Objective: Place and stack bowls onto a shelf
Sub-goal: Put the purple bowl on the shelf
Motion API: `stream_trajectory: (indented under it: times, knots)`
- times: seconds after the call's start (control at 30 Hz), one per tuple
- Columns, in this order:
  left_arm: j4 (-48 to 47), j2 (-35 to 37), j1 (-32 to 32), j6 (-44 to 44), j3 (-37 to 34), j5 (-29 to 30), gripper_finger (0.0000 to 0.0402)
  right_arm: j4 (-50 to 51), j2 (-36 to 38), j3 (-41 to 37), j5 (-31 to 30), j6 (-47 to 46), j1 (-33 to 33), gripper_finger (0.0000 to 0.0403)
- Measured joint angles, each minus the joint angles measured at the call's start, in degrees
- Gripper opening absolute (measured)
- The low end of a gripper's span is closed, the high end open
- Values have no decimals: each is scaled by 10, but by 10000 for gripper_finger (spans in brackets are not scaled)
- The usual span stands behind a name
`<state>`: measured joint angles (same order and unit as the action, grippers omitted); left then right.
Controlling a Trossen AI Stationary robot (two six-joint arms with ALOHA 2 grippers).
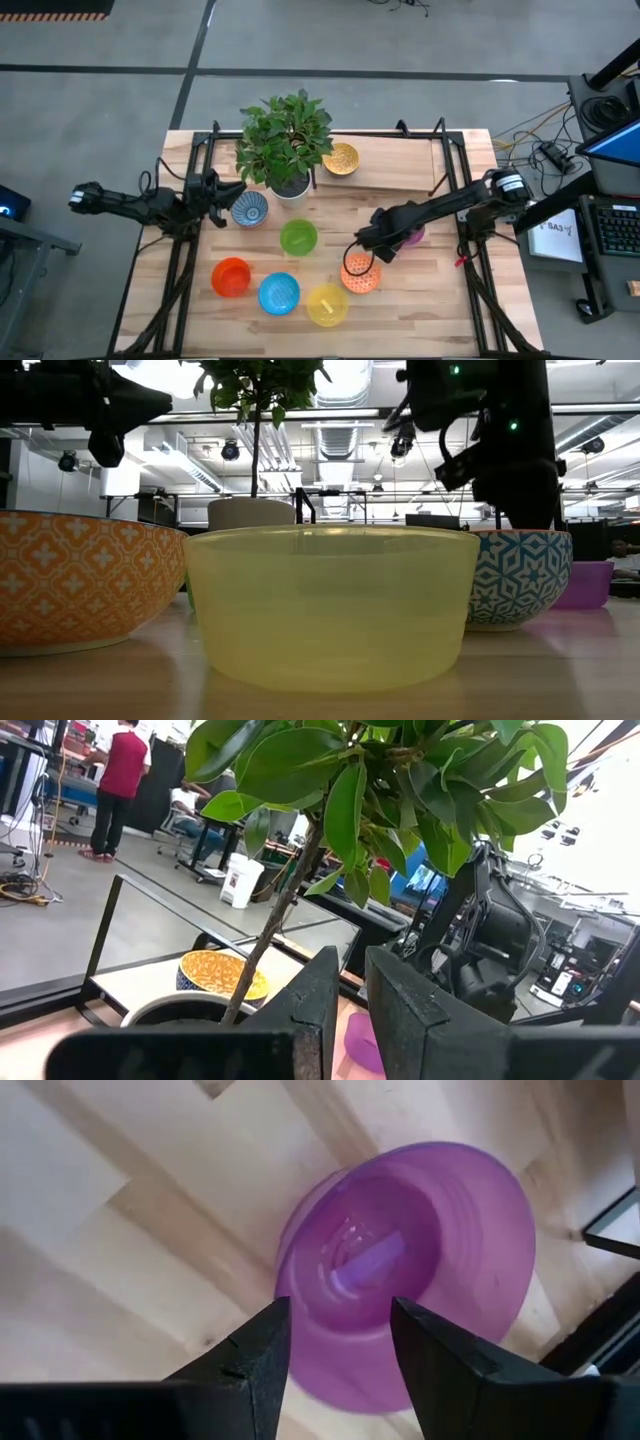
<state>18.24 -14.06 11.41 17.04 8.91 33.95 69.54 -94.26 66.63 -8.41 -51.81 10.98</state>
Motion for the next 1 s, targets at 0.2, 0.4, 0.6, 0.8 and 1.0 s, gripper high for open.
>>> stream_trajectory:
  times: [0.2, 0.4, 0.6, 0.8, 1.0]
  knots:
    - [0, -1, 0, 0, 0, 0, 38, -3, -21, -5, -12, -16, 0, 161]
    - [0, -1, 0, 0, 0, 0, 38, -13, -34, -18, -22, -24, 0, 158]
    - [0, -1, 0, 0, 0, 0, 38, -29, -34, -31, -22, -27, 0, 151]
    - [0, -2, 0, 0, 0, 0, 38, -37, -33, -36, -24, -21, 0, 140]
    - [0, -2, 0, 0, 0, 0, 38, -35, -3, -34, -31, -15, 0, 133]
